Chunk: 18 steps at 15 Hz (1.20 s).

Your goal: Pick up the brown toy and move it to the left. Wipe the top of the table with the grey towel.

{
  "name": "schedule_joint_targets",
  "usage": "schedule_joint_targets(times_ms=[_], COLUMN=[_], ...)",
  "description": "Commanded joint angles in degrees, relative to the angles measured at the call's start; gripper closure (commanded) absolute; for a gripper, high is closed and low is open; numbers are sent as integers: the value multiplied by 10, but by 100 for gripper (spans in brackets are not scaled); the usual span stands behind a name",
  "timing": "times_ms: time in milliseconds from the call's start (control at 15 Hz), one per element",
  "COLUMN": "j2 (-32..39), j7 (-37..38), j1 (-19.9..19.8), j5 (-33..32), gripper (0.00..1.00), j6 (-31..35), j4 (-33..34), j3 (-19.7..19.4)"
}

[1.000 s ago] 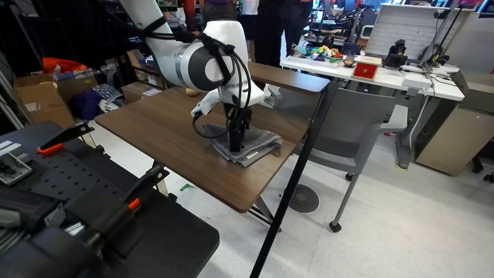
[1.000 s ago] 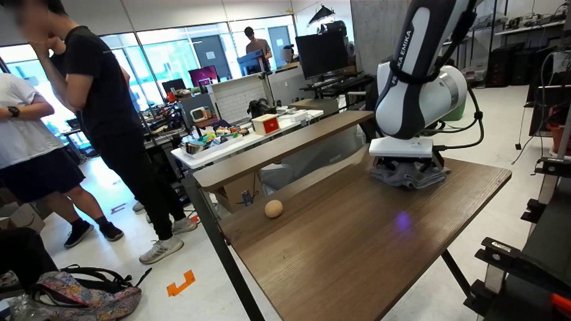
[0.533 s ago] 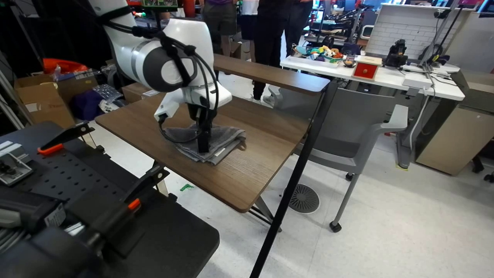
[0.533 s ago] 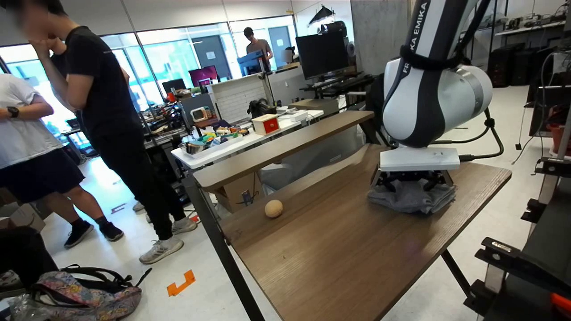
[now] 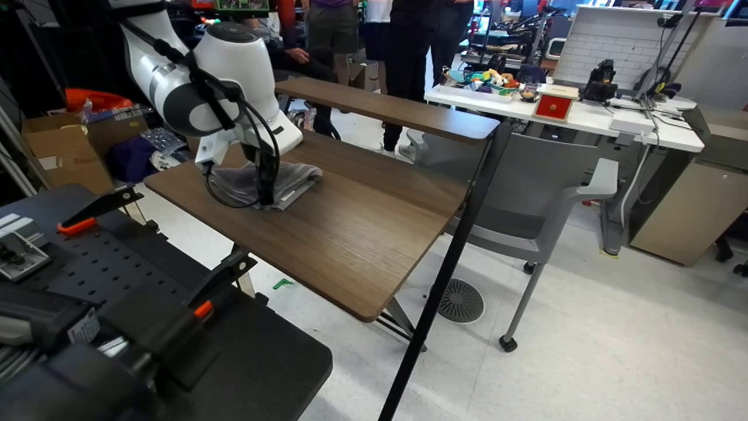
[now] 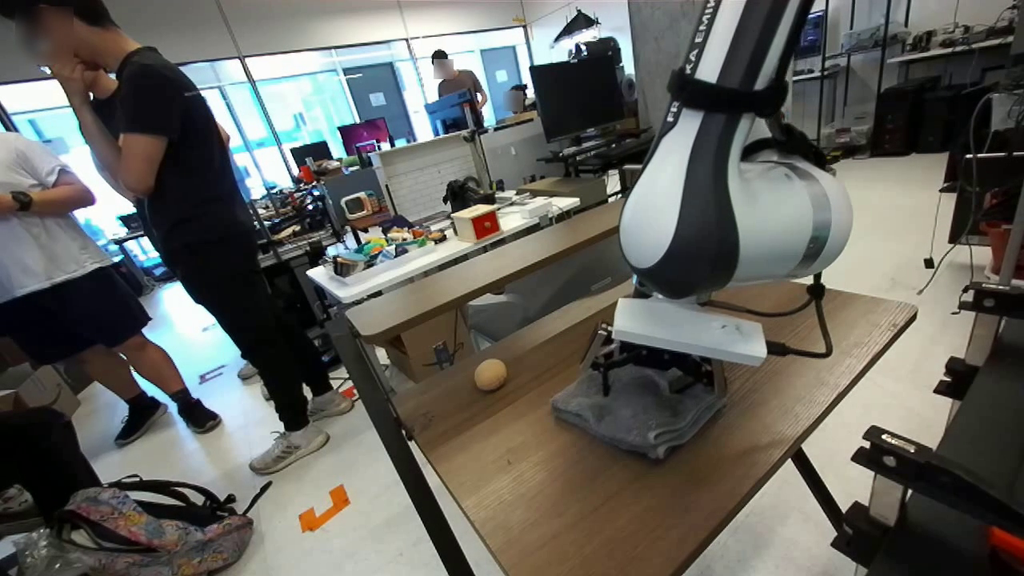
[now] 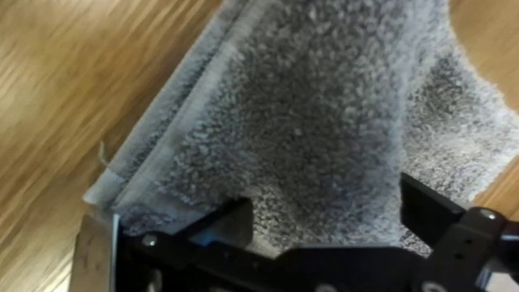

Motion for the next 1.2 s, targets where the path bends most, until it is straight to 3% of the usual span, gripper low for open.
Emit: schedule_joint_targets(times_ms=[0, 200, 533, 800, 1133], j2=[50, 60, 75, 84, 78], j7=[-40, -55, -63, -63, -49], j1=[0, -1, -6, -12, 0], j5=[34, 43, 50, 54, 61], gripper=[0, 0, 0, 0, 0], j6=[9, 13, 18, 14, -7], j4=[12, 4, 42, 90, 120], j3=[53, 81, 87, 62, -1])
